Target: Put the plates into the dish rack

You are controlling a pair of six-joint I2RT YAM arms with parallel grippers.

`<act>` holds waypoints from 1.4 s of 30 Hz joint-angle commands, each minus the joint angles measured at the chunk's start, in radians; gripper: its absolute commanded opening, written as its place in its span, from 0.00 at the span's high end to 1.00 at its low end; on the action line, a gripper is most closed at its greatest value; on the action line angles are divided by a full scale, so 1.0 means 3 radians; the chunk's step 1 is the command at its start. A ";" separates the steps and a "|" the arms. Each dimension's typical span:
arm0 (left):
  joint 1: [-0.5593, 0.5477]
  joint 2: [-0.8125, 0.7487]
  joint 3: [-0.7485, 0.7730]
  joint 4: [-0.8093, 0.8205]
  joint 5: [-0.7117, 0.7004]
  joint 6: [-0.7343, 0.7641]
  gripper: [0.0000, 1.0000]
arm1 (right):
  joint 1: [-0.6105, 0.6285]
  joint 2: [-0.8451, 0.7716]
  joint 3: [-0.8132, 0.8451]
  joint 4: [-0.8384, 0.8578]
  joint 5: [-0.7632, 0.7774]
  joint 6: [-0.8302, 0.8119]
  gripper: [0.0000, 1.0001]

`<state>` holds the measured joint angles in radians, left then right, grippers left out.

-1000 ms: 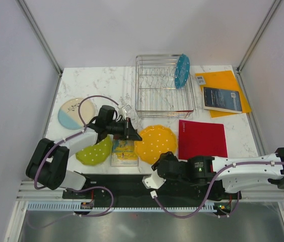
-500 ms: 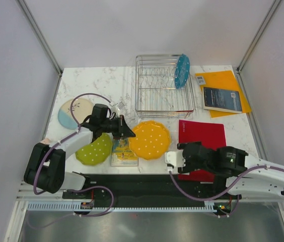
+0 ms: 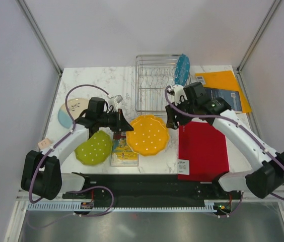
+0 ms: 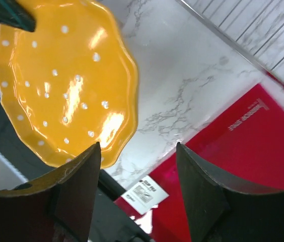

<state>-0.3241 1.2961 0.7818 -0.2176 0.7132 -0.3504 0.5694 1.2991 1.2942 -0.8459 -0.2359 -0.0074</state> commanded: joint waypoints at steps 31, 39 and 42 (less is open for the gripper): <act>0.0012 0.0082 0.0385 0.0511 0.0486 -0.0289 0.98 | -0.0655 0.0947 -0.0182 0.0851 -0.2088 0.1042 0.83; 0.0154 -0.0081 0.0681 -0.0132 -0.0474 0.0256 0.41 | -0.0875 0.0875 0.0655 0.0284 -0.1704 0.0598 1.00; 0.0343 -0.0239 0.0809 -0.0297 -0.0944 0.0543 0.33 | -0.0967 0.0987 0.1263 0.0227 -0.1372 0.0460 1.00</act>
<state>-0.2893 1.3144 0.9367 -0.2447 0.6308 -0.3367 0.3271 1.6012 1.4139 -0.8040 -0.6979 0.1883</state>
